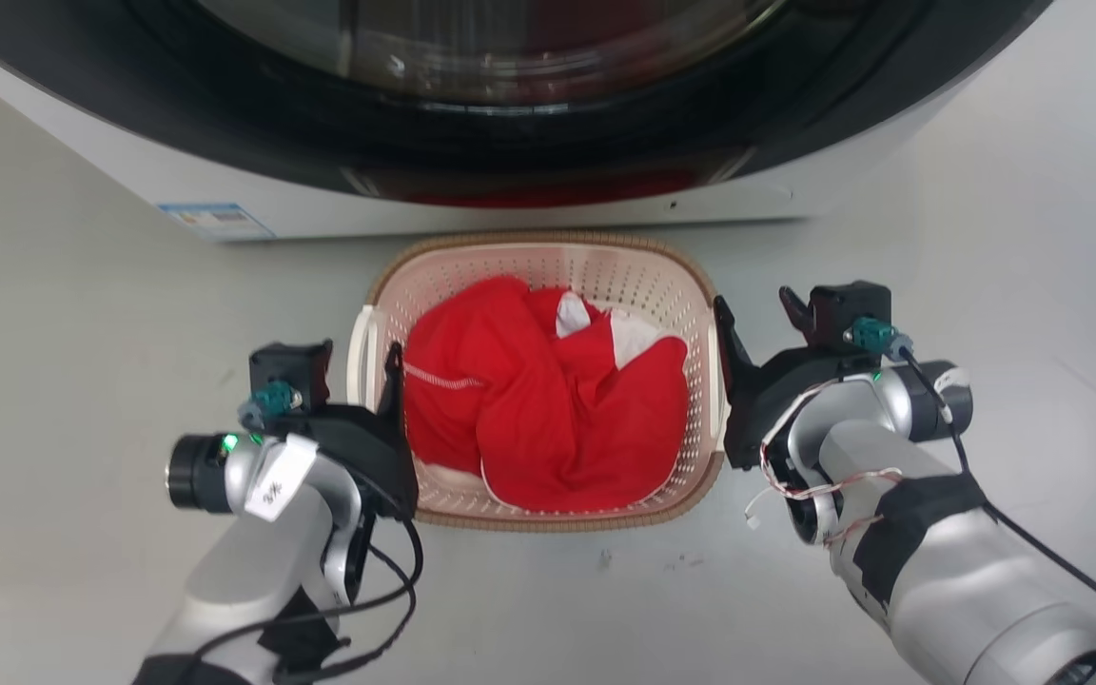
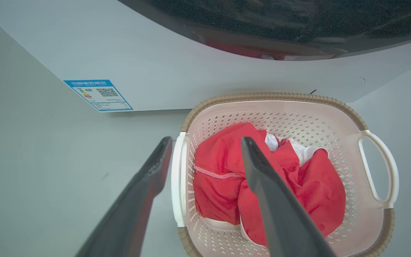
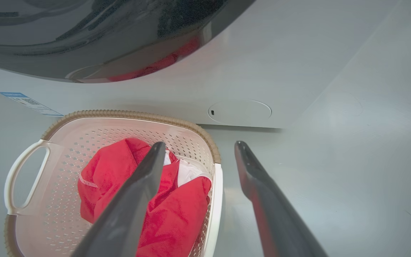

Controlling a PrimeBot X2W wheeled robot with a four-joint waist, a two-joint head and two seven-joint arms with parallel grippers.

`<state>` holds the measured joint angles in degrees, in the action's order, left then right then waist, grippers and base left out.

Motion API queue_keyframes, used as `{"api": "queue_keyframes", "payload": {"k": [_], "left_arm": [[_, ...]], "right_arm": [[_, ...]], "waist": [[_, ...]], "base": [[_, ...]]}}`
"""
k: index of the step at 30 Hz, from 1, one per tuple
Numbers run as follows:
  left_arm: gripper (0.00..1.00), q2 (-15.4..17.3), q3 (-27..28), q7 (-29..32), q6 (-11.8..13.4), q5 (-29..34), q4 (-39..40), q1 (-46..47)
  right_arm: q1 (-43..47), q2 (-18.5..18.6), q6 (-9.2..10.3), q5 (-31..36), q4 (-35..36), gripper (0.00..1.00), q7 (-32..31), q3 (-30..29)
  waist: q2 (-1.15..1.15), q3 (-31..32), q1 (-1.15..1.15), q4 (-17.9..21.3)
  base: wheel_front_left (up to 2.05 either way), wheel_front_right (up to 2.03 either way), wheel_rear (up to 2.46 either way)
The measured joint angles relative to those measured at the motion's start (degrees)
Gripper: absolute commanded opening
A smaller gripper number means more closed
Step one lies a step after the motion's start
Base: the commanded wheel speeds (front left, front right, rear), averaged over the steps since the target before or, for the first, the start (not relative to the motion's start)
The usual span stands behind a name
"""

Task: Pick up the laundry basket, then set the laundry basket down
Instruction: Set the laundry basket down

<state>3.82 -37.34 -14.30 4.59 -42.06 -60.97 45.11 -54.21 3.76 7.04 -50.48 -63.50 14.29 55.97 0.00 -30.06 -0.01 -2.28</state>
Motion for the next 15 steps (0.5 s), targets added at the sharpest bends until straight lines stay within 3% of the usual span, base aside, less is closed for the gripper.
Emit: {"api": "queue_keyframes", "payload": {"k": [15], "left_arm": [[1.0,2.9,6.1,0.0,1.6,4.1,15.0,-16.5]], "right_arm": [[13.9,3.1,0.09,2.0,12.4,1.0,0.0,-8.4]], "waist": [[0.0,12.8,0.0,-0.7]], "base": [[0.0,0.0,0.0]]}}
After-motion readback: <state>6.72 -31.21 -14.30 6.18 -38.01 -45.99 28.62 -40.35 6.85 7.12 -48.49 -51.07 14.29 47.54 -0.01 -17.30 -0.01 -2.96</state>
